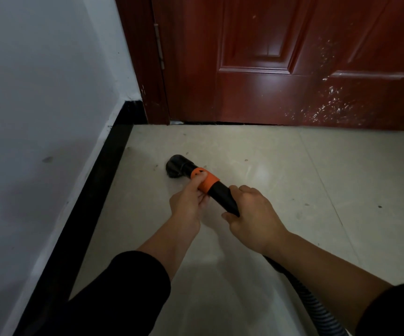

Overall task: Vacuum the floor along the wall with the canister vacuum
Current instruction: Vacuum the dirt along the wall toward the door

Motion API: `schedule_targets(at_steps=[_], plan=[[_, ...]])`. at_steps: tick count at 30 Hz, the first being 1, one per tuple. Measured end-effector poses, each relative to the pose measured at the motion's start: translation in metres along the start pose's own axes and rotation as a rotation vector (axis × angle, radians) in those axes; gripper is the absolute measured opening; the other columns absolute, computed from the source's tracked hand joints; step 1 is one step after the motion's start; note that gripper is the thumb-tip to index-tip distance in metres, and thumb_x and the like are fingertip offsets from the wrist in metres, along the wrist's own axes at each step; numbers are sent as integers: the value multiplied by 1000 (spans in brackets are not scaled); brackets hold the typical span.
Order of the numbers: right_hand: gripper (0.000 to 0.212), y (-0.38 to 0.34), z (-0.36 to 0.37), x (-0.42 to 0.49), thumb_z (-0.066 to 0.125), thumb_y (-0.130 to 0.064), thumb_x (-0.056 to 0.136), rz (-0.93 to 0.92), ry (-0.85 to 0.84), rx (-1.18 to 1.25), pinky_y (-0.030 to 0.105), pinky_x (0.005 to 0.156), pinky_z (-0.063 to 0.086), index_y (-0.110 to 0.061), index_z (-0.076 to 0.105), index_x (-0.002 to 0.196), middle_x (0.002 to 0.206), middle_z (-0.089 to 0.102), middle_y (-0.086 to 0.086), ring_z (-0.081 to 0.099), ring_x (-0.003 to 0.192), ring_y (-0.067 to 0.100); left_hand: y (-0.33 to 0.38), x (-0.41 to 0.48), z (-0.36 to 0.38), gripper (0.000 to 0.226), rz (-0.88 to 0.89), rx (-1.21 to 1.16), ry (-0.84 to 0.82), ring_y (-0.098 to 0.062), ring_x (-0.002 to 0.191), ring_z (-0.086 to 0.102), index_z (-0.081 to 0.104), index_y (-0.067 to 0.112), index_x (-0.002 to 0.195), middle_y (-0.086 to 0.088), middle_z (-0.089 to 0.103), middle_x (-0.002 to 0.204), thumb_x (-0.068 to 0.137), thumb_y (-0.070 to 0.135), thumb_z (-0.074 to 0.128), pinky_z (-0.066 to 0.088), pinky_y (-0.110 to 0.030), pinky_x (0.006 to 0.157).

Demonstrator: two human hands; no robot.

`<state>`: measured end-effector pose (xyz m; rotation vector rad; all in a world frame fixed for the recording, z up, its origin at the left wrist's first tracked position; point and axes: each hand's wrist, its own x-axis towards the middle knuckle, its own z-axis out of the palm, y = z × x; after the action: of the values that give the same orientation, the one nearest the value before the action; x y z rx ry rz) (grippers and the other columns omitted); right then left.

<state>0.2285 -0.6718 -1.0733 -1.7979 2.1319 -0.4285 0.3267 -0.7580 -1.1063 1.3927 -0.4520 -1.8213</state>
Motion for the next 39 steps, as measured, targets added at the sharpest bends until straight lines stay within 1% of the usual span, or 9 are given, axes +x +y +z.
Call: schedule_targets(at_steps=[4,9,12,16,19,27,34,37,39], plan=[[19,0,2,10,61,-20,91,8,0,42,23,60,27,-13,48,103,89,41,-3,38,82,14,4,7,1,28,13,4,-8,-11,80,64,61,7,98,-7,66,89,80,21,77,51,-19,67],[25,-1,5,23,62,-21,90,7,10,56,14,54,25,-20,37,91,84,40,-5,39,79,13,11,13,1,24,30,-12,-4,-9,76,64,62,7,95,-6,67,86,81,20,77,52,-19,66],[25,-4,5,30,63,-21,89,8,11,69,12,53,24,-21,38,91,82,40,-5,40,77,13,16,16,0,24,39,-27,-1,-11,78,65,63,7,95,-7,68,88,81,19,77,53,-19,68],[23,-10,8,38,63,-20,89,-2,10,91,12,52,25,-20,40,90,83,42,-3,41,75,13,22,18,-5,18,65,-19,8,-10,77,66,61,10,85,-6,67,84,81,19,76,52,-19,70],[23,-14,10,41,63,-19,88,-14,3,85,14,50,26,-19,41,88,80,41,-4,40,72,13,25,20,-10,17,83,-19,22,-11,79,65,61,11,83,-7,67,87,82,19,76,52,-20,70],[21,-28,14,50,65,-22,87,-27,-28,105,14,50,26,-19,44,87,78,45,-4,43,67,10,34,23,-23,17,98,-40,75,-15,84,66,62,9,82,-10,67,92,82,17,76,53,-30,88],[18,-47,23,52,66,-18,85,-70,-72,137,14,51,27,-17,48,85,78,49,-1,48,70,15,41,28,-47,21,113,-75,151,-17,89,67,63,8,91,-12,69,102,80,18,77,54,-25,76],[17,-55,28,51,66,-18,84,-92,-82,147,15,52,31,-15,49,83,81,52,3,50,72,18,44,28,-57,21,117,-85,173,-17,88,68,63,7,90,-13,68,103,79,17,78,53,-24,72],[16,-60,30,50,66,-18,84,-104,-92,153,17,55,34,-13,51,84,81,54,4,52,72,19,45,27,-63,27,117,-89,181,-16,89,67,65,5,97,-13,68,104,79,19,78,52,-22,68]])
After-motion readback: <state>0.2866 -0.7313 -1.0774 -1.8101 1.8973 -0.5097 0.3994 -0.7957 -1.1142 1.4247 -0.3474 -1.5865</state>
